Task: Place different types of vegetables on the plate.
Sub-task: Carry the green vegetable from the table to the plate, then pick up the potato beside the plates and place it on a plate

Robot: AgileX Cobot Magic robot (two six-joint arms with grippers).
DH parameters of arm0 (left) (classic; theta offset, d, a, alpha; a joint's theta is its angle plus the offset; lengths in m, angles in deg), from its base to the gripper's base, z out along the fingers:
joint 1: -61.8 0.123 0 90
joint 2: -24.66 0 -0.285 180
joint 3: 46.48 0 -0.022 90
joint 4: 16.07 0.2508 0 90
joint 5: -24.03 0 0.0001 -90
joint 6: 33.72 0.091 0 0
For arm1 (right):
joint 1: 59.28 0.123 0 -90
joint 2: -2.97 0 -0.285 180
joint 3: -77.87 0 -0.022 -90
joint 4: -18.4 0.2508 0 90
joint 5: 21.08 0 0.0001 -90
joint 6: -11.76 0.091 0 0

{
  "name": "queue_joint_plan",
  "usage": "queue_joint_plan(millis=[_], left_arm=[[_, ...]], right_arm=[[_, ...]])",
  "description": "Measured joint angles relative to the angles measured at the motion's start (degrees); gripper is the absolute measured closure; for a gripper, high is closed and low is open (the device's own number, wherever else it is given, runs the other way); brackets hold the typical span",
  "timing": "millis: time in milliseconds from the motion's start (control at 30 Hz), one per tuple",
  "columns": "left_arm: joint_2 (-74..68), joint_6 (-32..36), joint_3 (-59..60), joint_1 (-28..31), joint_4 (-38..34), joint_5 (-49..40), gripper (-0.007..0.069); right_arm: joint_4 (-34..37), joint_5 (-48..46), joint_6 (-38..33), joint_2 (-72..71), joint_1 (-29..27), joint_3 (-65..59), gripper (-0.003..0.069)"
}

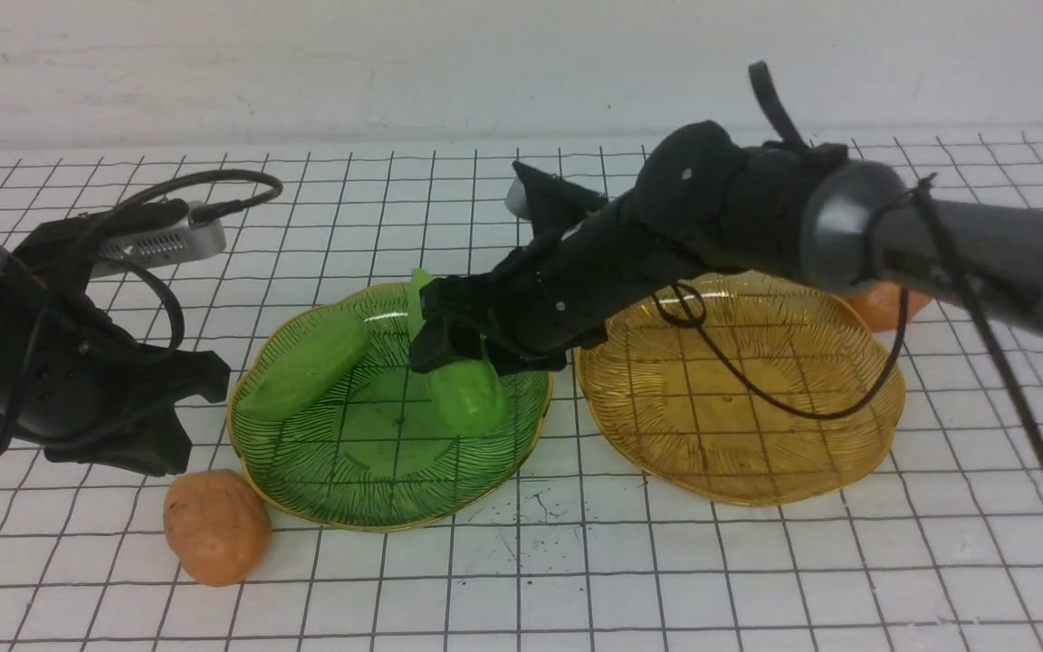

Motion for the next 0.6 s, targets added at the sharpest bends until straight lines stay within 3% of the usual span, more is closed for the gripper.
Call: queue_joint_plan(millis=[200,400,600], left_arm=[[0.0,-0.26,1.44,0.0,1.44,0.79,0.0246],[-1.67,-3.08,3.04,0.0,3.6,2.53,0.0075],[-6.49,-4.15,3.22,0.0,3.33,4.91,0.0031]], right_arm=[[-2.72,-5.78,0.11,0.11,-0.49,4.18,0.0058],[-4.66,-16.36,0.55,-1.13,-2.01,11.05,0.0108],[-5.47,-19.44,1.46,-3.63,-2.65,17.83,0.0164]])
